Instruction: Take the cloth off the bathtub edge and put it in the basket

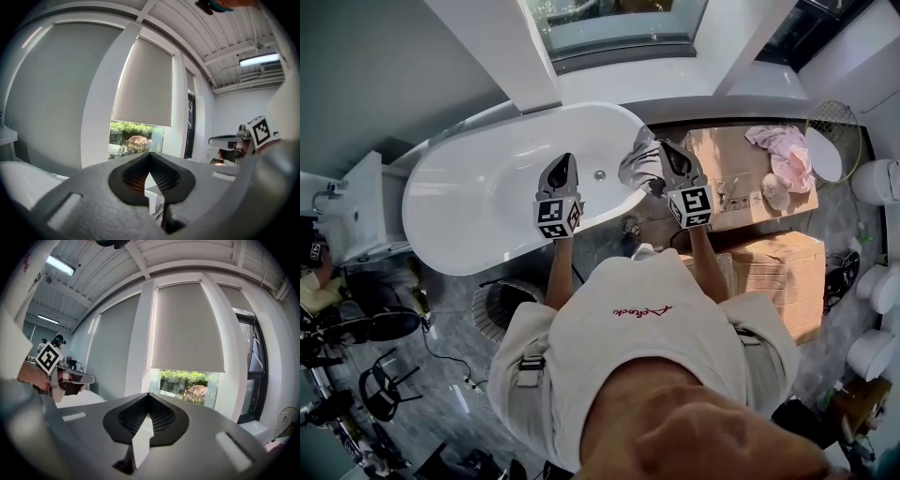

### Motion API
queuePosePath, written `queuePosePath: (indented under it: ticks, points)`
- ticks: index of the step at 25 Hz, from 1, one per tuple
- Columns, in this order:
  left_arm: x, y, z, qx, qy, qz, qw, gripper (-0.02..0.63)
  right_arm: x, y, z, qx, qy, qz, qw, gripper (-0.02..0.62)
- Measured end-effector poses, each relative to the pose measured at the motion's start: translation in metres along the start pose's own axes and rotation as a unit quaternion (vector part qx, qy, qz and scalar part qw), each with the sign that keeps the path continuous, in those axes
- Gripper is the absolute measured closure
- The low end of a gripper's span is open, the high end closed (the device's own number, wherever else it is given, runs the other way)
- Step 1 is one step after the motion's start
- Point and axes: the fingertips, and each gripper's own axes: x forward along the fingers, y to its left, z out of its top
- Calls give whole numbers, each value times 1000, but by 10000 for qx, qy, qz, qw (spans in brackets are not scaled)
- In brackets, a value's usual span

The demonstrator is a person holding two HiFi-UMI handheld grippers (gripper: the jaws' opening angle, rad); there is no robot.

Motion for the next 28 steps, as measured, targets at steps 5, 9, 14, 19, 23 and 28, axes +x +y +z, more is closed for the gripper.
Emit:
queuePosePath:
  ticks: [5,9,14,19,23,28]
  points:
    - [39,5,5,37,28,107,9999,606,29,-32,1,36,-32,62,10000,591]
    - [65,8,12,11,33,189,9998,606,50,-54,3,63,-35,113,9999,591]
    - [86,17,14,45,101,281,9995,606,71,-75,-4,107,41,137,9998,591]
    - [97,33,3,-8,268,368,9990,606,89,-79,-15,214,153,161,9995,591]
    - [107,44,2,30,305,317,9990,606,101,-81,-21,236,235,90,9994,591]
    - [118,48,-3,5,430,40,9991,606,101,-79,-22,294,299,-157,9990,591]
